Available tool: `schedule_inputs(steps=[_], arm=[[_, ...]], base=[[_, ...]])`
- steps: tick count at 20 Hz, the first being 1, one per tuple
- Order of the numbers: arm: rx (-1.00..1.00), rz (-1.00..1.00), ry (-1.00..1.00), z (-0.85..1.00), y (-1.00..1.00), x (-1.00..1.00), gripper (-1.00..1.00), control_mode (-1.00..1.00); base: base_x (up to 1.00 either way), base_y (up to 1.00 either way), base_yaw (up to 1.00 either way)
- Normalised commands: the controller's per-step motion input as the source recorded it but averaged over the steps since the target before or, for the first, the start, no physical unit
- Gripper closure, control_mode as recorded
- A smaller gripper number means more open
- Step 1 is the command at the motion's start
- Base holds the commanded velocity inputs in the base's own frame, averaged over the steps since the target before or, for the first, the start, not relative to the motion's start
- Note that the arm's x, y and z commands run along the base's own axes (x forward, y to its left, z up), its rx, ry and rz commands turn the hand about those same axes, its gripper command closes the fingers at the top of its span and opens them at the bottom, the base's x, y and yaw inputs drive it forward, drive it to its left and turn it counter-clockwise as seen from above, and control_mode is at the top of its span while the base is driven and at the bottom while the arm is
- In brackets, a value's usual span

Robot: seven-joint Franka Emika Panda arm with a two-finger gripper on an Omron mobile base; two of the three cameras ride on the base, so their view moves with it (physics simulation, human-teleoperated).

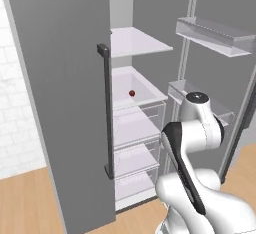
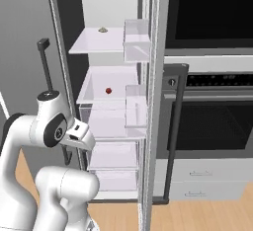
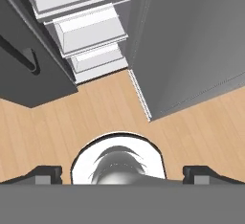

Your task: Take the strawberry from the fridge and place it on top of the pancake, located on the dining counter.

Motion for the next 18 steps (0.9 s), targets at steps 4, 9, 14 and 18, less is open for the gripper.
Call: schedule_inputs(steps=[4, 9, 14, 18], arm=[[0.00, 0.00, 0.00, 0.00, 0.00, 0.00, -1.00, 1.00], [0.00, 0.00, 0.00, 0.00, 0.00, 0.00, -1.00, 1.00], [0.00, 0.00, 0.00, 0.00, 0.00, 0.00, -1.00, 1.00], [0.00, 0.00, 0.00, 0.00, 0.00, 0.00, -1.00, 1.00]], base=[[0.26, 0.00, 0.00], [0.56, 0.00, 0.01], [0.45, 0.00, 0.03], [0.40, 0.00, 0.04]])
